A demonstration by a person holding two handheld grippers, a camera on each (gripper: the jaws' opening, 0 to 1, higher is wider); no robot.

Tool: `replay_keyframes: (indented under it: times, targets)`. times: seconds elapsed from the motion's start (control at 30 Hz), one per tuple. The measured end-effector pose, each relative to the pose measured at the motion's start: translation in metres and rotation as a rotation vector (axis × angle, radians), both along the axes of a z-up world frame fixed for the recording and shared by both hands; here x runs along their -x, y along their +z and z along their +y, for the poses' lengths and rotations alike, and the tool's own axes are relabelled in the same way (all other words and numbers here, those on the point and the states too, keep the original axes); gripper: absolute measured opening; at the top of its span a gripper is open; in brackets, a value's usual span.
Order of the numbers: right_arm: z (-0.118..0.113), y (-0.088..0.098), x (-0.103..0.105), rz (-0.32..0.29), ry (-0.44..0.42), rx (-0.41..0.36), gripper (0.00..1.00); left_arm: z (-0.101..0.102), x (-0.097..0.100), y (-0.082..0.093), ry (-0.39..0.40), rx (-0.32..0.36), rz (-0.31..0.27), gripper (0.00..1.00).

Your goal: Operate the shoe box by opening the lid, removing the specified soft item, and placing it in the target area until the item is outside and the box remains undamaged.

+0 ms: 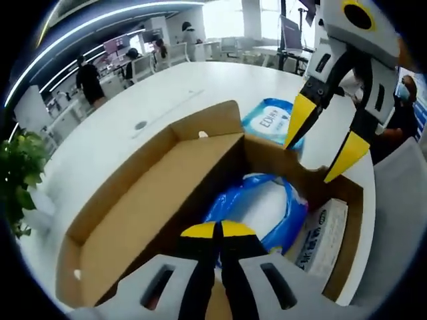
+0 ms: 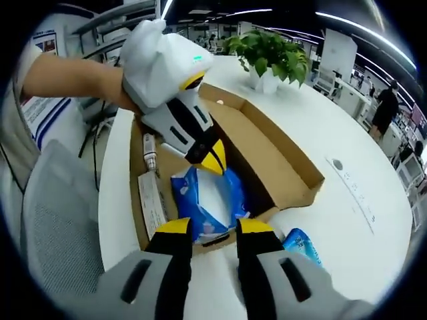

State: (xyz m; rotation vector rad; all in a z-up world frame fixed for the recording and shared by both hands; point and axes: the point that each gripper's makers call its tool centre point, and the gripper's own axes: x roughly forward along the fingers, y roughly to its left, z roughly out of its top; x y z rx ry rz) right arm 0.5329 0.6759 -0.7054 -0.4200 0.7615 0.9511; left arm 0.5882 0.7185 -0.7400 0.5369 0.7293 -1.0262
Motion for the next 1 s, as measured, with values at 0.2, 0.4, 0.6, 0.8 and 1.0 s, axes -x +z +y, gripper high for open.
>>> replay_keyframes:
  times: [0.2, 0.4, 0.6, 0.8, 1.0]
  targets:
    - [0.012, -0.011, -0.001, 0.014, 0.049, 0.023, 0.23, 0.001, 0.001, 0.002, -0.021, 0.010, -0.006, 0.00]
    - [0.022, -0.023, -0.002, 0.024, 0.093, 0.054, 0.22, 0.003, 0.002, 0.007, -0.016, 0.029, 0.002, 0.00]
    - [0.029, -0.035, 0.000, 0.040, 0.124, 0.075, 0.17, 0.004, 0.002, 0.008, -0.023, 0.040, -0.005, 0.00]
    - [0.035, -0.041, 0.001, 0.045, 0.143, 0.084, 0.11, 0.004, 0.001, 0.011, -0.016, 0.055, -0.005, 0.00]
    - [0.039, -0.047, -0.001, 0.043, 0.145, 0.091, 0.09, 0.004, 0.003, 0.010, -0.015, 0.052, 0.000, 0.00]
